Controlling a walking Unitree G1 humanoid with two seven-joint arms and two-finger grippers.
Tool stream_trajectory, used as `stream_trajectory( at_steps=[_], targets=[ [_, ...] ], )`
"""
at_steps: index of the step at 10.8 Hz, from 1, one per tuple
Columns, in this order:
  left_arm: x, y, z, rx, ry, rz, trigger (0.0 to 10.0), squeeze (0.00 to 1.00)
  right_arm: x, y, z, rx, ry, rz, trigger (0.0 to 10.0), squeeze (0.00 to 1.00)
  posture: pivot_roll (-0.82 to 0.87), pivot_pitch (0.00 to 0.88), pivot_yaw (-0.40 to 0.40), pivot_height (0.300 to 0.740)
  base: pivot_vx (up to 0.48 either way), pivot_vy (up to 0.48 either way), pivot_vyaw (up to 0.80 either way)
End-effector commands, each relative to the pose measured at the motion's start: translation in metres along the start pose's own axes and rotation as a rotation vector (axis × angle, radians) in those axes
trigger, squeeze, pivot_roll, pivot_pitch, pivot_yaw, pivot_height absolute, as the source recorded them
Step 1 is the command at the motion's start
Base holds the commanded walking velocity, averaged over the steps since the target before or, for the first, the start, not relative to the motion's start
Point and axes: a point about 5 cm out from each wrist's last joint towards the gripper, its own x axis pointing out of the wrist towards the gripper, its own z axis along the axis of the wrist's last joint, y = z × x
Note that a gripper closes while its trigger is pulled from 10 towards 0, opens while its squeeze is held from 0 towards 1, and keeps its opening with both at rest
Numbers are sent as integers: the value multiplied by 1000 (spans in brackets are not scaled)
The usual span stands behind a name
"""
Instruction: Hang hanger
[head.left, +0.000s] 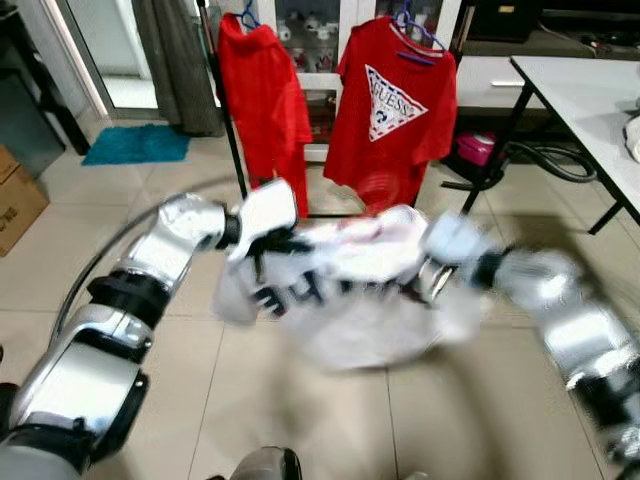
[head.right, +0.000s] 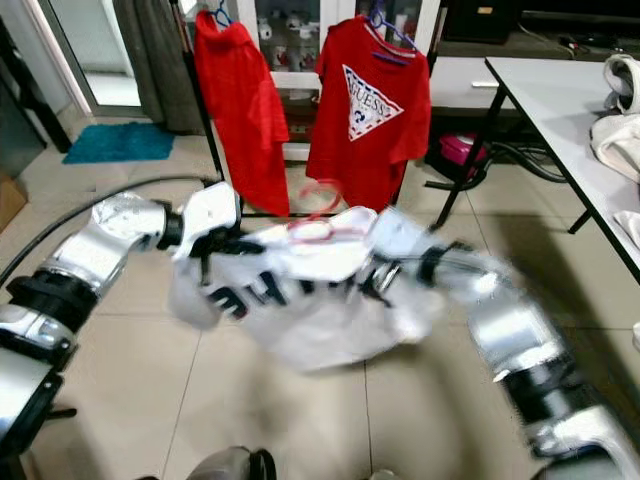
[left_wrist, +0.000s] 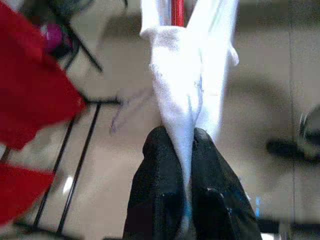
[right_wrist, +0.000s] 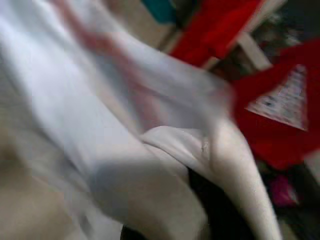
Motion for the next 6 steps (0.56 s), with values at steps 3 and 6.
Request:
stream_trajectory(
  at_steps=[3, 6],
  targets=[
    [-6, 2, -31, -58, 148, 119, 0, 0, -15, -21, 2, -45, 25, -38, 0, 0, -106, 0, 75, 740, 0, 0, 0],
    [-7, 18, -3, -151, -113, 221, 0, 0, -8, 24, 0, -26, 10, 117, 0, 0, -106, 0, 66, 740, 0, 0, 0]
  ],
)
